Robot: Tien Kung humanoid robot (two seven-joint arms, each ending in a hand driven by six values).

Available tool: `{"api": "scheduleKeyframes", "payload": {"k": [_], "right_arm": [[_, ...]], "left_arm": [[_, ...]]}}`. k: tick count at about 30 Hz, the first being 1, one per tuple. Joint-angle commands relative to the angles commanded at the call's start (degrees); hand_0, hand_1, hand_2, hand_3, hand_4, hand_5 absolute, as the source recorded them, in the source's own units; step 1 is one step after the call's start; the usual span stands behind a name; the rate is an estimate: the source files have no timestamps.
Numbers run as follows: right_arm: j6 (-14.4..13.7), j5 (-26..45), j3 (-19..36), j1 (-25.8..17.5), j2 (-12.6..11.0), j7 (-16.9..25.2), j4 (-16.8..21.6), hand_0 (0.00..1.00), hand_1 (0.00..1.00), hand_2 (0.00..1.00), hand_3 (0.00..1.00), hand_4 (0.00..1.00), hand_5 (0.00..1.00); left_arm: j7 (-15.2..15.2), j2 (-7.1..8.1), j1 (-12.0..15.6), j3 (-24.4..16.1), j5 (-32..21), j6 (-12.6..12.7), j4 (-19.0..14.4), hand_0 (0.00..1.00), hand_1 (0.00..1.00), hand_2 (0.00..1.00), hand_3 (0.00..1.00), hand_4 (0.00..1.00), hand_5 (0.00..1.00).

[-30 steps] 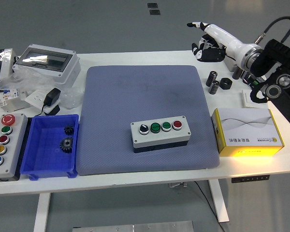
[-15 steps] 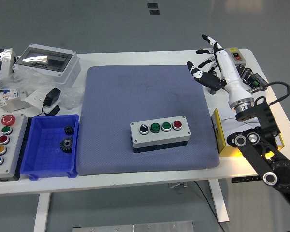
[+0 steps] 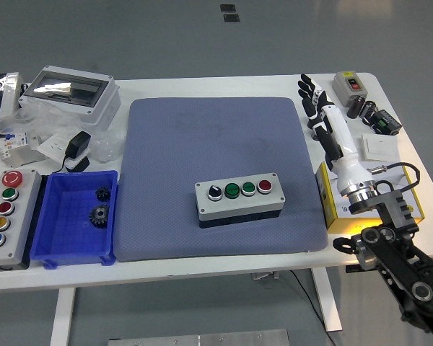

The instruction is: Pick up the button,place it on the desk,press the button,press the button

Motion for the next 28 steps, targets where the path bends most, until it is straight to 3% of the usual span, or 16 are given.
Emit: {"api": "scheduleKeyframes", "payload": {"k": [12,13,14,28], "right_arm": [[2.4,7.4,-0.9,-1.2,0.4,2.5,-0.9,0.998,0.986,0.977,0.998,0.998,0.998],[2.4,7.6,-0.8,-1.1,0.4,2.5,-0.9,0.998,0.986,0.977,0.998,0.998,0.998],[2.5,7.7,-0.8,-1.1,0.3,2.6,-1.0,0.962,0.919,0.921,0.940,0.998,0.998],[2.6,8.3,-0.1,-0.8,-0.4,1.7,-1.0,0.928,0.882,0.886,0.890,0.998,0.998]], "left_arm": [[-0.7,-0.29,-0.1,0.5,-0.5,-0.3,0.0,0.648,0.570,0.621,0.583,0.630,0.173],[-0.7,-0.29,-0.1,0.6,-0.5,-0.3,0.0,0.648,0.570,0.621,0.583,0.630,0.173],[-0.7,-0.30,-0.2,0.6,-0.4,-0.4,0.0,0.648,0.570,0.621,0.583,0.630,0.173],[-0.7,0.06,-1.2,0.6,0.2,-0.6,0.0,0.648,0.570,0.621,0.584,0.630,0.172]]}}
